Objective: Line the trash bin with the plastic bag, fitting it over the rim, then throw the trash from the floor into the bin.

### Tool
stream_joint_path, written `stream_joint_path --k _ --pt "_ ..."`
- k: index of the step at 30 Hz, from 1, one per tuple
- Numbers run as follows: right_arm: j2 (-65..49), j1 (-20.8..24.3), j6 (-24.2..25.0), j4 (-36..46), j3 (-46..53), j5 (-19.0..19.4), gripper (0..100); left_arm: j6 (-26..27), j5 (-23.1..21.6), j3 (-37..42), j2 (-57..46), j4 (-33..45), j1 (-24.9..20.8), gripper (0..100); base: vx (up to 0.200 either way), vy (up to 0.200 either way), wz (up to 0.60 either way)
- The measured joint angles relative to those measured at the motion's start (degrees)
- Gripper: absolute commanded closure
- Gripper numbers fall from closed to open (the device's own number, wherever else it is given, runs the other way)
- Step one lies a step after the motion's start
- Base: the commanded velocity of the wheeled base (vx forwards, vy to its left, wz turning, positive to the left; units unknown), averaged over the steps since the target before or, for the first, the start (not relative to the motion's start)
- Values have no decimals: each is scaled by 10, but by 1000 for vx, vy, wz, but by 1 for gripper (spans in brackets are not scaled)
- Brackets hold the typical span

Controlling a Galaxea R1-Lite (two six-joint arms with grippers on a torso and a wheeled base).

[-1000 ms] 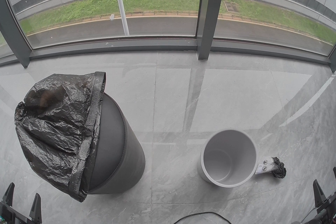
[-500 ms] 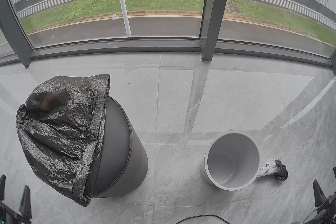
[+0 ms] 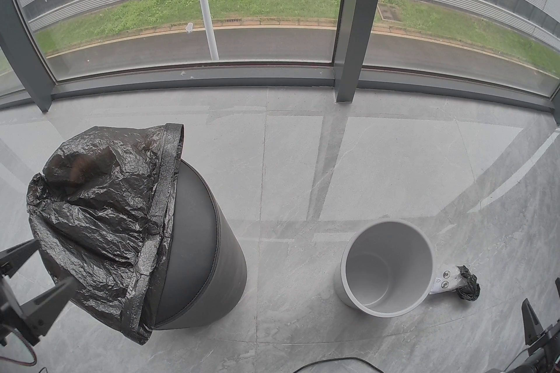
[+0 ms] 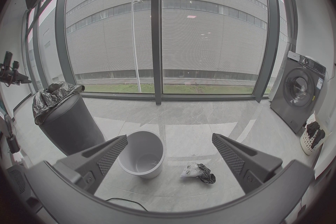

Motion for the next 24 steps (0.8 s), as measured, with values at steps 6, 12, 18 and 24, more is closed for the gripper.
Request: stream_joint_path --k 6,12,18,24 --pt "0 0 0 0 0 0 0 -42 5 -27 159 8 -51 0 0 0 0" --pt "0 0 1 0 0 0 0 -96 108 -35 251 69 -94 0 0 0 0" --pt "0 0 2 0 0 0 0 -143 136 -45 282 136 -124 0 0 0 0" --pt "0 0 3 1 0 0 0 -217 135 -52 302 137 -144 0 0 0 0"
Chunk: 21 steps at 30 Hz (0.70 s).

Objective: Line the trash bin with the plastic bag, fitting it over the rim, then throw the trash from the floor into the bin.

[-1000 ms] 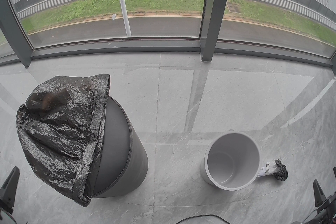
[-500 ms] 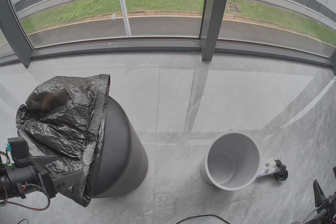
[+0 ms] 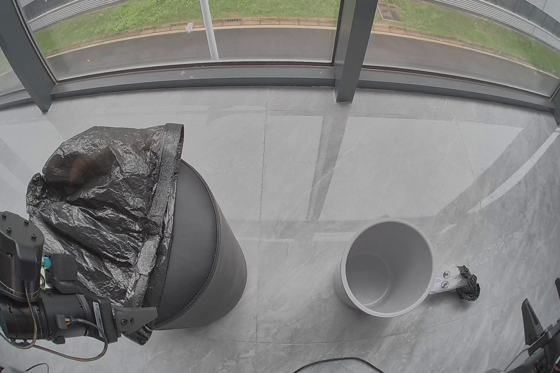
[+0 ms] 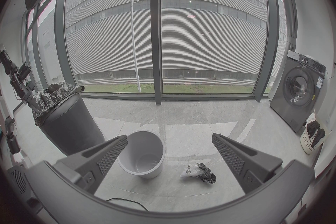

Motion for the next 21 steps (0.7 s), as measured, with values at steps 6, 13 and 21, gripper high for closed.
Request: stream_joint_path --k 6,13,21 --pt "0 0 0 0 0 0 0 -19 0 -9 41 -28 -7 0 0 0 0" --pt "0 0 0 -1 0 0 0 -11 8 -11 86 -52 -5 0 0 0 0" --pt "0 0 0 -1 0 0 0 14 21 -9 99 -50 13 0 0 0 0"
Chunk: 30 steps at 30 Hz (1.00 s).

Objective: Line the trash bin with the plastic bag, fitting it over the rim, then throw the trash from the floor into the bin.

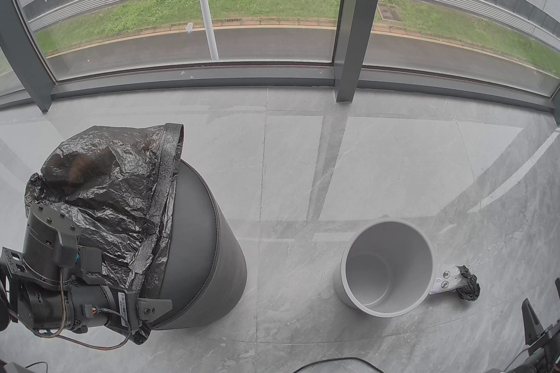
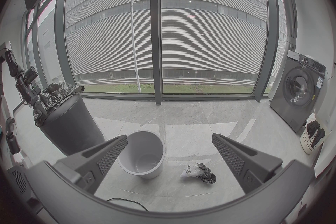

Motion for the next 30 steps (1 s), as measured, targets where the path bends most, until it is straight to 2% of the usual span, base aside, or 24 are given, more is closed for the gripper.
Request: stream_joint_path --k 6,7,24,26,30 --pt "0 0 0 0 0 0 0 25 0 6 4 -6 15 0 0 0 0" --pt "0 0 0 0 0 0 0 25 0 6 5 -6 17 100 0 0 0" --pt "0 0 0 -1 0 0 0 41 0 25 -1 -6 32 100 0 0 0" --pt "0 0 0 -1 0 0 0 54 -1 26 -5 -5 33 100 0 0 0" --pt "0 0 -1 -1 0 0 0 114 -3 21 -26 -13 36 100 0 0 0"
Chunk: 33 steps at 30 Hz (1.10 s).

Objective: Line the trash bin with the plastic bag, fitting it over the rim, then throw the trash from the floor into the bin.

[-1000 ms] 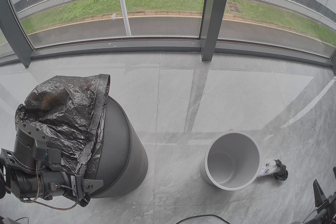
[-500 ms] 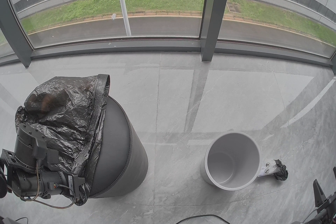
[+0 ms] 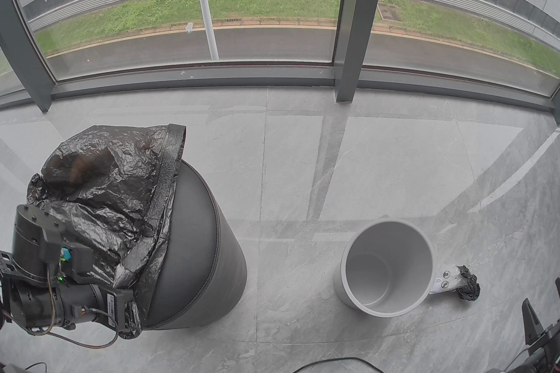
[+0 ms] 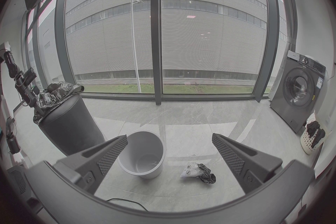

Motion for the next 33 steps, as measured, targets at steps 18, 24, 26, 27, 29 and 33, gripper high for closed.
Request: stream_joint_path --k 18,24,26,27,29,33 --pt "1 1 -5 1 0 6 0 187 -1 -249 -32 -32 -20 100 0 0 0" --pt "15 8 -11 0 0 11 0 217 0 -329 -24 -35 -69 100 0 0 0" --pt "24 9 -12 -8 -10 14 0 228 -1 -341 -24 -35 -83 100 0 0 0" --pt "32 9 -13 -17 -21 16 0 233 -1 -345 -24 -34 -88 100 0 0 0" --pt "55 10 -14 -33 -44 20 0 241 -1 -350 -24 -35 -93 100 0 0 0" --pt "130 18 -28 -66 -108 40 0 251 -7 -355 -22 -42 -98 100 0 0 0"
